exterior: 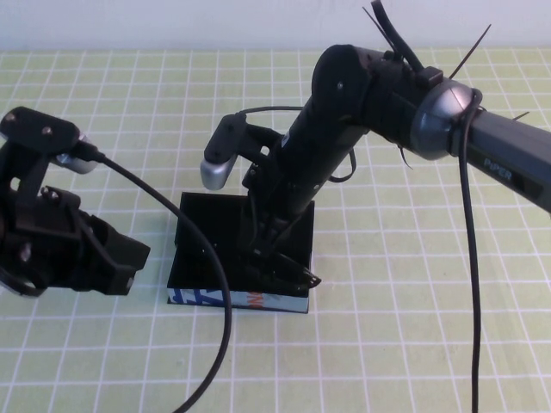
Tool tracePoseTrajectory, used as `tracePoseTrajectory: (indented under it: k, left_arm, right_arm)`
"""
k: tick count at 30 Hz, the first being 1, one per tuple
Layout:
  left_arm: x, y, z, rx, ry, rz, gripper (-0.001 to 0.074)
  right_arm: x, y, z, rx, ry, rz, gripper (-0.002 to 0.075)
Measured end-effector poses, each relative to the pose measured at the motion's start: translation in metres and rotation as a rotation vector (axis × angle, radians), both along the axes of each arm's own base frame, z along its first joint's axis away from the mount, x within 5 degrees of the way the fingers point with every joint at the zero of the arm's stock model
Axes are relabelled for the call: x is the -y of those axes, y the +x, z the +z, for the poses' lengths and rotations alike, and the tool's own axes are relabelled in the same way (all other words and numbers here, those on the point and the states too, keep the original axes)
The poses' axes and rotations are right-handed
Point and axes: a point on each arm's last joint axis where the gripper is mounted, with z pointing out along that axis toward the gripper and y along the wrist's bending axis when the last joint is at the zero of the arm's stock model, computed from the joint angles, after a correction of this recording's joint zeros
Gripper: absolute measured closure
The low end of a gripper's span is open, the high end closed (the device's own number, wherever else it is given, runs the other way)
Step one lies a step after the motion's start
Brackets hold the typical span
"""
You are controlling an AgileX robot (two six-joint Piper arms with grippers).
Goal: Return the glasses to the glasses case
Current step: Place the glasses in the glasses case
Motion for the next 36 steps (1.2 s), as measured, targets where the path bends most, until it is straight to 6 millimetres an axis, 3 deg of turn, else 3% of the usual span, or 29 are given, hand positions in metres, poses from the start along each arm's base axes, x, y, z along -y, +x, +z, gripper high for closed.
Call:
tracePoseTrajectory:
  k: [6,15,22,30,36]
  left_arm:
    - [0.0,0.0,0.0,-0.005,0.001,-0.002,0.0738]
    - [0.0,-0.001,-0.001,-0.014,0.002,-0.008,0.0738]
    - [0.0,-0.004,-0.002,-0.04,0.007,-0.027,0.0738]
    - [-0.003,-0.008,-0.006,-0.08,0.069,-0.042,0.0738]
    - [-0.004,-0.008,-0.007,-0.088,0.074,-0.042,0.0738]
  right_arm:
    - [-0.002,0.003,0.001,0.043,0.023,-0.002,0.0602]
    - [-0.007,0.001,0.002,0.073,0.047,0.041,0.0574]
    - [-0.017,-0.005,0.002,0.093,0.05,0.063,0.0456]
    - [-0.014,-0.007,-0.003,0.152,-0.073,0.081,0.0436]
    - [-0.035,-0.026,-0.006,0.225,-0.154,0.14,0.0436]
